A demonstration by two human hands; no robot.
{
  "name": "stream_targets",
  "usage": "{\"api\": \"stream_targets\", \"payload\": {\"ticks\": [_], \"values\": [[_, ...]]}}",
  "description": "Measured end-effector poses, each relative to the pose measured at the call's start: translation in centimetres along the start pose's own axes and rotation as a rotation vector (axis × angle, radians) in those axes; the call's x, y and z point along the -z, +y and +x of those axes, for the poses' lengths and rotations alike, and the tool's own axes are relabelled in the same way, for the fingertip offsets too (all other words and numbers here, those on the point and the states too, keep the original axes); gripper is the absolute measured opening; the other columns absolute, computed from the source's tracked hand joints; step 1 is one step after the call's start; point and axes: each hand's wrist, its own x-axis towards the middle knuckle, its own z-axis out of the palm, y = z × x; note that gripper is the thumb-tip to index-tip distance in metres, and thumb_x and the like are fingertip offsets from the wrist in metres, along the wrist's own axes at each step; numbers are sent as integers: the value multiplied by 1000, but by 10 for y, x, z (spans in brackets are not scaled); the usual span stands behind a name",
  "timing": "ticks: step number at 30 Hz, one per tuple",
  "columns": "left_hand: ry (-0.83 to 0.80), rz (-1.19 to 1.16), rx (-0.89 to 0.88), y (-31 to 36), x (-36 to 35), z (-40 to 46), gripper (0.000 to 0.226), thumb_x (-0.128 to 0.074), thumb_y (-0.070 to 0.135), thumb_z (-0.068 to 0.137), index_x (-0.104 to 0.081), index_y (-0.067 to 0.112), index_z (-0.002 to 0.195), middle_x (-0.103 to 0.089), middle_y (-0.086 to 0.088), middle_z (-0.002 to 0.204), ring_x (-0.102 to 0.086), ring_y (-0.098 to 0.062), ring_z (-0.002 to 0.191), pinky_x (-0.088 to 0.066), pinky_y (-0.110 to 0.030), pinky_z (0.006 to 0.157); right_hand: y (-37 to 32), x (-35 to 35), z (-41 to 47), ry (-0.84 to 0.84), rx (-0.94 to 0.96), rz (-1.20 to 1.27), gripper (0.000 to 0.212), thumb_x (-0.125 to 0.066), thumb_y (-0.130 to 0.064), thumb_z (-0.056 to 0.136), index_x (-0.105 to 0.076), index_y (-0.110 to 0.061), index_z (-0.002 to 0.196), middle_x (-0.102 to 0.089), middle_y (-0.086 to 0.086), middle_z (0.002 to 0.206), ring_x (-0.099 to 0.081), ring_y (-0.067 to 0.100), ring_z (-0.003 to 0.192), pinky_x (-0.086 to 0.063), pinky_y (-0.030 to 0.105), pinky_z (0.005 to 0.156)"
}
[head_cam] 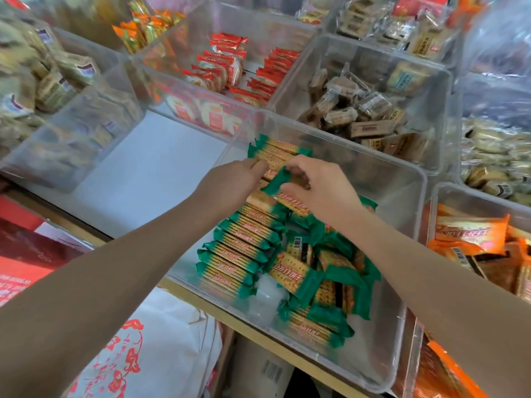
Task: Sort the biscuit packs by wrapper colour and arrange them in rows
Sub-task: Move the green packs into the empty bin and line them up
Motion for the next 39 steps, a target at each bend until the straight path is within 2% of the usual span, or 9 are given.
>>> {"api": "stream_targets", "payload": {"ticks": [3, 7, 13, 18, 24, 30, 33, 36, 39], "values": [[-77, -57, 49, 0, 3, 0, 36, -45, 10, 91, -38, 11, 126, -48, -7, 83, -52, -25, 72, -43, -36, 61, -9, -19, 7, -109, 49, -133, 38, -60, -32, 89, -54, -22, 124, -60, -3, 120, -55, 18, 109, -48, 36, 86], [33, -322, 64, 1, 3, -7, 37, -39, 8, 94, -41, 9, 131, -54, -13, 114, -55, -28, 96, -46, -41, 79, -5, -17, 4, -172, 66, 17, 41, -59, -32, 90, -55, -16, 128, -59, 0, 120, -55, 12, 106, -44, 21, 87], [-69, -126, -386, 12, -23, -14, 47, -72, 33, 78, -62, 3, 114, -61, -20, 110, -61, -34, 93, -53, -40, 75, 49, 16, -9, -179, -152, -107, 25, -53, -19, 94, -59, -15, 118, -63, 1, 114, -56, 11, 100, -43, 23, 88], [-150, 75, -584, 17, -28, -17, 53, -38, 52, 83, -71, 13, 98, -67, -11, 104, -64, -31, 92, -54, -42, 74, 78, 8, -12, -557, -86, -461, 50, -56, -32, 91, -43, -14, 136, -48, 7, 137, -46, 24, 122, -38, 36, 102], [-324, 256, -560, 22, -27, -23, 72, -50, 40, 92, -8, 26, 149, -36, -7, 142, -31, -26, 131, -23, -38, 106, 75, -8, -5, -572, -120, -660, 80, -60, -57, 80, -29, -10, 138, -45, 10, 137, -41, 31, 124, -32, 40, 98], [-188, 297, -299, 19, -13, -38, 66, -66, 19, 80, -39, 10, 140, -40, -14, 141, -35, -29, 131, -28, -40, 108, 74, -1, 1, -523, -118, -711, 64, -65, -46, 81, -43, -16, 133, -44, 10, 132, -38, 30, 122, -33, 39, 98], [-282, 245, -222, 22, -16, -39, 69, -52, 36, 89, -23, 9, 146, -18, -12, 153, -18, -28, 139, -19, -39, 112, 75, 6, 1, -500, -72, -651, 47, -64, -35, 85, -45, -21, 126, -48, 6, 129, -40, 27, 118, -33, 38, 93], [-146, 52, -427, 35, -12, -29, 65, -62, 44, 81, -48, 7, 133, -46, -16, 137, -46, -32, 123, -40, -42, 100, 77, 17, -1, -549, -56, -547, 37, -62, -26, 88, -46, -20, 121, -57, 5, 120, -52, 25, 108, -39, 34, 81], [-383, 20, -544, 58, -22, -24, 63, -51, 44, 90, -31, 14, 142, -34, -6, 144, -37, -20, 127, -43, -35, 97, 78, 31, -5, -557, -11, -530, 38, -59, -25, 90, -47, -24, 126, -58, 5, 119, -53, 24, 108, -44, 34, 80]]}}
